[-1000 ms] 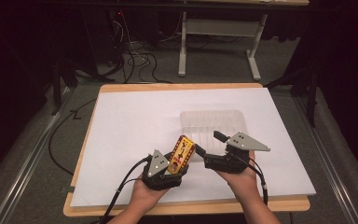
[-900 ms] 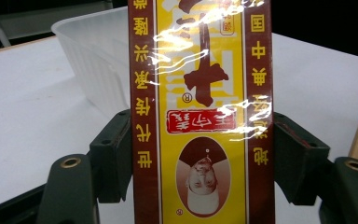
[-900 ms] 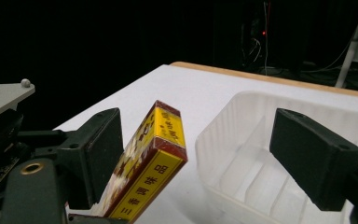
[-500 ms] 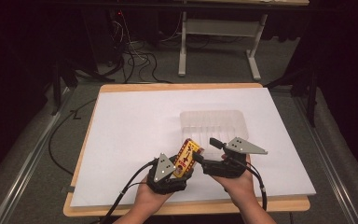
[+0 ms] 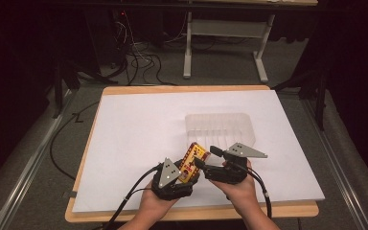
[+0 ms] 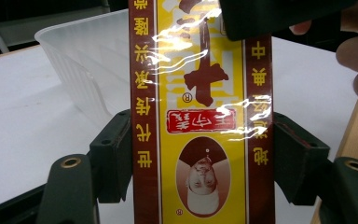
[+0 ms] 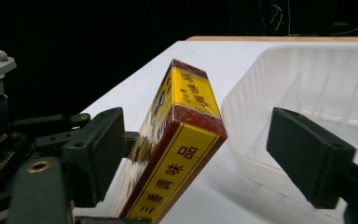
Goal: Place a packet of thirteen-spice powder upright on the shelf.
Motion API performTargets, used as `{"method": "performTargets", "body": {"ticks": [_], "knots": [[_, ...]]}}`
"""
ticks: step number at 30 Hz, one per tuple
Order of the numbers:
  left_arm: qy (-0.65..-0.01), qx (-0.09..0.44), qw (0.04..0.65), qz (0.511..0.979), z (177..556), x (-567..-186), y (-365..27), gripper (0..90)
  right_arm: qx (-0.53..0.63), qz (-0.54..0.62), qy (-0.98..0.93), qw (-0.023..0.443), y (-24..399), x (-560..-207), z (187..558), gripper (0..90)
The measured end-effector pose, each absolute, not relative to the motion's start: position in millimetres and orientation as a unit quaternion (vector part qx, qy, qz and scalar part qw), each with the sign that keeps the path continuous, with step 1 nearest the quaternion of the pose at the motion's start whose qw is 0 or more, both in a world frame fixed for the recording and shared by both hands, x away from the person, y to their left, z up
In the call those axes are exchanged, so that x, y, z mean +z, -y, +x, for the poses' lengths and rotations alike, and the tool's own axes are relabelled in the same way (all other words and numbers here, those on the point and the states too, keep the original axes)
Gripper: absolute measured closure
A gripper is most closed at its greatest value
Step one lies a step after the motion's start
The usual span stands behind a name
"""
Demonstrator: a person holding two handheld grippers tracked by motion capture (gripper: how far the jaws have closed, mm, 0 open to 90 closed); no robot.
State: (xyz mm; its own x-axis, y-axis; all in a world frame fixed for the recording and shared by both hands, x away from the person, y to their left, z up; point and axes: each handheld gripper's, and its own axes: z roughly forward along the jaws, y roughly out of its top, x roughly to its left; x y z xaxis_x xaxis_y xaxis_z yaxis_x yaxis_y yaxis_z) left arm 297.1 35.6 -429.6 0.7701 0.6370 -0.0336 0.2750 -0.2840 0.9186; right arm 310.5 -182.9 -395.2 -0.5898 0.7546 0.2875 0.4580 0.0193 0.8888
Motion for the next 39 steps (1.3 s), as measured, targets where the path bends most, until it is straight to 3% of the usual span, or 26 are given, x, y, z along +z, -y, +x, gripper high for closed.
{"method": "performTargets", "body": {"ticks": [6, 7, 15, 28, 32, 39], "knots": [[-0.29, 0.175, 0.522, 0.782, 295.8, -429.3, -34.7, 32.6, 0.558, 0.43, -0.699, 0.123, 183.8, -397.9, 310.9, 37.4], [-0.291, 0.176, 0.521, 0.783, 296.0, -429.6, -34.5, 32.5, 0.562, 0.427, -0.699, 0.117, 184.3, -398.4, 310.8, 43.2], [-0.291, 0.184, 0.515, 0.785, 295.8, -431.4, -33.3, 32.4, 0.568, 0.424, -0.696, 0.11, 184.9, -398.4, 309.5, 54.8], [-0.295, 0.181, 0.513, 0.785, 296.8, -432.9, -31.9, 32.5, 0.565, 0.425, -0.699, 0.109, 184.9, -399.0, 310.0, 56.5], [-0.3, 0.172, 0.512, 0.786, 298.3, -434.7, -30.8, 32.3, 0.572, 0.423, -0.696, 0.102, 185.6, -397.7, 309.1, 63.0], [-0.299, 0.17, 0.511, 0.788, 299.1, -435.3, -30.3, 32.0, 0.571, 0.415, -0.699, 0.114, 181.8, -395.5, 305.2, 65.2]]}}
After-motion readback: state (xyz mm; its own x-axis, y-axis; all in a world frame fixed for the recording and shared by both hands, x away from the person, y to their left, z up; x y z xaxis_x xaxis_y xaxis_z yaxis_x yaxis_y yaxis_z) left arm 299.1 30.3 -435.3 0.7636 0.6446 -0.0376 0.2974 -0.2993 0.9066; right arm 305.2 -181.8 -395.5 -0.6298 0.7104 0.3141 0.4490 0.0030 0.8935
